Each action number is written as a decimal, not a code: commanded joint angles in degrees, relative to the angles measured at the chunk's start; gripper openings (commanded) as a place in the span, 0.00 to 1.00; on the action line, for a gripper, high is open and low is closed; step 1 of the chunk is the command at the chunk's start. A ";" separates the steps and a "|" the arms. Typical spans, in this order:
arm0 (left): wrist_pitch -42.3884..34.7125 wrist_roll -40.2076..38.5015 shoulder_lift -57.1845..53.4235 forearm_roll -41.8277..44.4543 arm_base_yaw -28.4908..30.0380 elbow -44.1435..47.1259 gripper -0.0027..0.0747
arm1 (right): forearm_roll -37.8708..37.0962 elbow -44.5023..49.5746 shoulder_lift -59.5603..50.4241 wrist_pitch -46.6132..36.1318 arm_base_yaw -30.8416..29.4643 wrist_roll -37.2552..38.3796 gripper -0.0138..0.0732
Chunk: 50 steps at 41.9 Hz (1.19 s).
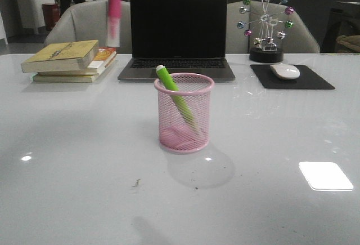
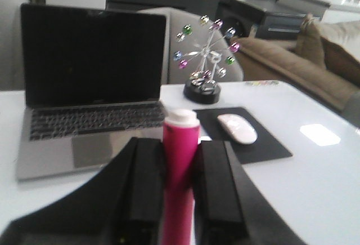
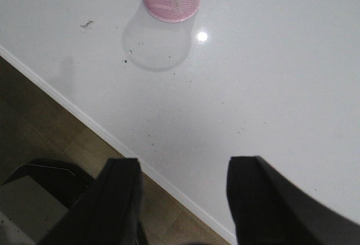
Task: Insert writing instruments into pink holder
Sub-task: 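Lift the pink marker with the left gripper and insert it into the holder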
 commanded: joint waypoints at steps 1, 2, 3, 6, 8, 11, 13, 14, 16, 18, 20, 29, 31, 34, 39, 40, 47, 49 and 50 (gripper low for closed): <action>-14.45 -0.33 2.10 -0.04 -3.89 -1.90 0.15 | -0.12 -1.48 -0.38 -3.02 -0.05 -0.09 0.69; -16.13 -0.33 3.51 -0.04 -4.53 -2.00 0.15 | -0.12 -1.48 -0.38 -3.02 -0.05 -0.09 0.69; -18.16 -0.33 4.59 -0.04 -5.25 -2.19 0.15 | -0.12 -1.48 -0.38 -3.02 -0.05 -0.09 0.69; -21.55 -0.33 8.31 -0.04 -6.57 -3.33 0.15 | -0.12 -1.48 -0.38 -3.02 -0.05 -0.09 0.69; -22.46 -0.33 10.95 0.09 -6.82 -4.78 0.15 | -0.12 -1.48 -0.38 -3.02 -0.05 -0.09 0.69; -22.58 -0.33 14.49 0.09 -7.06 -7.27 0.15 | -0.12 -1.48 -0.38 -3.02 -0.05 -0.09 0.69; -22.47 -0.33 16.73 0.09 -7.06 -8.88 0.15 | -0.12 -1.48 -0.38 -3.02 -0.05 -0.09 0.69; -22.34 -0.33 17.92 0.09 -7.06 -9.66 0.16 | -0.12 -1.48 -0.38 -3.02 -0.05 -0.09 0.69; -21.97 -0.33 19.45 0.09 -7.06 -10.56 0.17 | -0.12 -1.48 -0.38 -3.02 -0.05 -0.09 0.69; -20.77 -0.33 20.92 0.09 -7.06 -11.37 0.21 | -0.12 -1.48 -0.38 -3.02 -0.05 -0.09 0.69; -18.93 -0.33 21.81 0.09 -7.06 -12.00 0.29 | -0.12 -1.48 -0.38 -3.02 -0.05 -0.09 0.69; -14.15 -0.33 22.11 0.53 -7.06 -12.52 0.62 | -0.12 -1.48 -0.38 -3.02 -0.05 -0.09 0.69; -12.34 -0.33 21.04 1.04 -7.06 -12.52 0.61 | -0.12 -1.48 -0.38 -3.02 -0.05 -0.09 0.69; -8.76 -0.33 18.61 1.18 -7.06 -12.52 0.60 | -0.12 -1.48 -0.38 -3.02 -0.05 -0.09 0.69; 1.53 2.37 12.36 1.41 -6.95 -12.52 0.60 | -0.12 -1.48 -0.38 -3.02 -0.05 -0.09 0.69; 4.58 3.66 10.63 1.41 -6.95 -12.52 0.60 | -0.12 -1.48 -0.38 -3.02 -0.05 -0.09 0.69; 23.74 9.47 -0.89 3.18 -6.95 -12.52 0.60 | -0.12 -1.48 -0.38 -3.02 -0.05 -0.09 0.69; 28.51 9.47 -4.27 5.48 -6.95 -12.52 0.60 | -0.12 -1.48 -0.38 -3.02 -0.05 -0.09 0.69; 31.82 9.47 -5.62 6.27 -6.95 -12.52 0.60 | -0.12 -1.48 -0.38 -3.02 -0.05 -0.09 0.69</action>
